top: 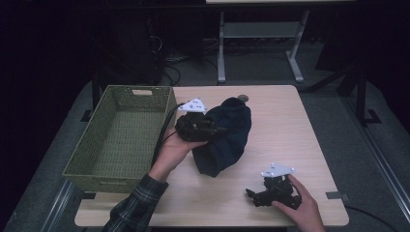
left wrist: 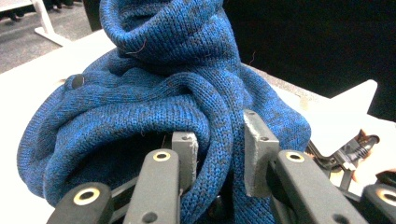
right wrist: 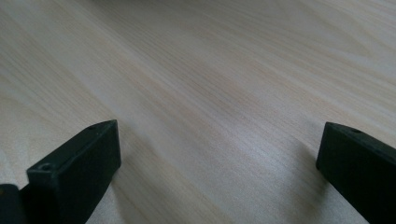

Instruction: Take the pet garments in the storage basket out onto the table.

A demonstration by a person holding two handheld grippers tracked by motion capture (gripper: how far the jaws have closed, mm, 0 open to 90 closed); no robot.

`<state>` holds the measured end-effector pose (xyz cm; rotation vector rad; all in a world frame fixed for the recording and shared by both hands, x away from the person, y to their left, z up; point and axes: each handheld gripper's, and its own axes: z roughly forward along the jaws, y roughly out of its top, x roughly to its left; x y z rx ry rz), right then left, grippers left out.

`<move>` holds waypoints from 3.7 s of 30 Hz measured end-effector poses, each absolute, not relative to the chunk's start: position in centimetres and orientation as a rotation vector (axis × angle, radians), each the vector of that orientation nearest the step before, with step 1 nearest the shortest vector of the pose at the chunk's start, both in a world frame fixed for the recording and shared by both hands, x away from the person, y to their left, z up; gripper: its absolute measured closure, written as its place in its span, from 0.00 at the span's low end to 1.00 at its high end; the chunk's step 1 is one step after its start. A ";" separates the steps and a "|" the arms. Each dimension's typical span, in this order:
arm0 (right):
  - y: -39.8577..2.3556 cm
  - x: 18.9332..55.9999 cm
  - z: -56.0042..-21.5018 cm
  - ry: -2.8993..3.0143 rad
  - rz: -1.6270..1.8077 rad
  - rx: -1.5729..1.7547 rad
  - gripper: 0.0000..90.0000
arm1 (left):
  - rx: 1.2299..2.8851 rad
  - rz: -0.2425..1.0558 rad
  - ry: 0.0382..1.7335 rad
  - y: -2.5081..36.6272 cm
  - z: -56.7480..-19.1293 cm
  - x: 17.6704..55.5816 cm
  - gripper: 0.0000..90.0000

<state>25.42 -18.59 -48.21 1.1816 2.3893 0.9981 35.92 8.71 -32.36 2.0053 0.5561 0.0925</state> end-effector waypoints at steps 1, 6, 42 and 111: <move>-18.6 25.4 -48.2 2.389 0.998 1.182 0.00 | 2.007 0.090 0.557 8.5 -32.5 36.0 0.78; -18.6 25.4 -48.2 2.388 1.002 1.185 0.00 | 2.019 0.083 0.557 7.3 -33.4 36.5 0.78; -18.6 25.4 -48.2 2.392 1.000 1.185 0.00 | 2.255 0.002 0.624 -0.4 -44.6 40.3 0.76; -18.6 25.4 -48.2 2.392 1.002 1.184 0.00 | 2.189 0.227 0.746 10.5 -43.0 31.1 0.14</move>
